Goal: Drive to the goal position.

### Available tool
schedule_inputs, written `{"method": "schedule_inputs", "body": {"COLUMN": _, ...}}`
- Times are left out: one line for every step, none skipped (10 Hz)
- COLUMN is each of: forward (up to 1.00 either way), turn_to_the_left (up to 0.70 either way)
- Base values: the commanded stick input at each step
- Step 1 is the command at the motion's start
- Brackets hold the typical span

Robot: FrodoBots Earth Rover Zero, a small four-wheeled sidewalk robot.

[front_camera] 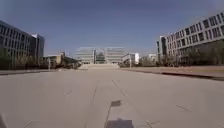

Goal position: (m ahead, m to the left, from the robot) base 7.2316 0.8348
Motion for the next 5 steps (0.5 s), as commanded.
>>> {"method": "schedule_inputs", "body": {"forward": 0.70, "turn_to_the_left": 0.00}}
{"method": "schedule_inputs", "body": {"forward": 0.70, "turn_to_the_left": 0.00}}
{"method": "schedule_inputs", "body": {"forward": 0.70, "turn_to_the_left": 0.00}}
{"method": "schedule_inputs", "body": {"forward": 0.70, "turn_to_the_left": 0.00}}
{"method": "schedule_inputs", "body": {"forward": 0.70, "turn_to_the_left": 0.00}}
